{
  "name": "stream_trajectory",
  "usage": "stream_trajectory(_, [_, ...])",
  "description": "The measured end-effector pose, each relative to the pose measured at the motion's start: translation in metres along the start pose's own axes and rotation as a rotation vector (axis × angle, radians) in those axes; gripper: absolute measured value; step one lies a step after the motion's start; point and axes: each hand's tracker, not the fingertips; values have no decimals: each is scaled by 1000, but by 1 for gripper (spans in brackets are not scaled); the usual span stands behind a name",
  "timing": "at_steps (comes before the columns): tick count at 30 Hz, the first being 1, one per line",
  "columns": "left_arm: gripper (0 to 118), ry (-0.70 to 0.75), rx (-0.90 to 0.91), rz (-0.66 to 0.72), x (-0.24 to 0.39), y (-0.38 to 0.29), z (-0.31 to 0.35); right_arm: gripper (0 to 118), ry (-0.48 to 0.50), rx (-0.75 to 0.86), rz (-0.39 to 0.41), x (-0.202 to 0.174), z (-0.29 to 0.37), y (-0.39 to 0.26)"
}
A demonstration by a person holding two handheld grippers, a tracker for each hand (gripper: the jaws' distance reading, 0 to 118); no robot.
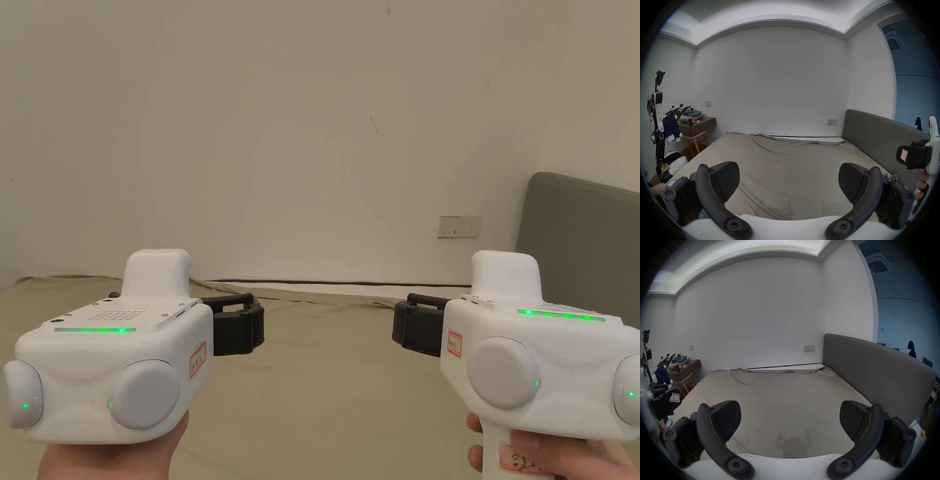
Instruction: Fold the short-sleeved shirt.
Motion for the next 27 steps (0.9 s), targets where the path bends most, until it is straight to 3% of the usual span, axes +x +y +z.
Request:
stream_trajectory(3, [118,-3,-5,8,-2,0,0,118,36,4,0,2,1,-1])
stream_trajectory(27, [118,-1,-6,2,-1,1,1,118,7,-30,-7,2,-6,-2])
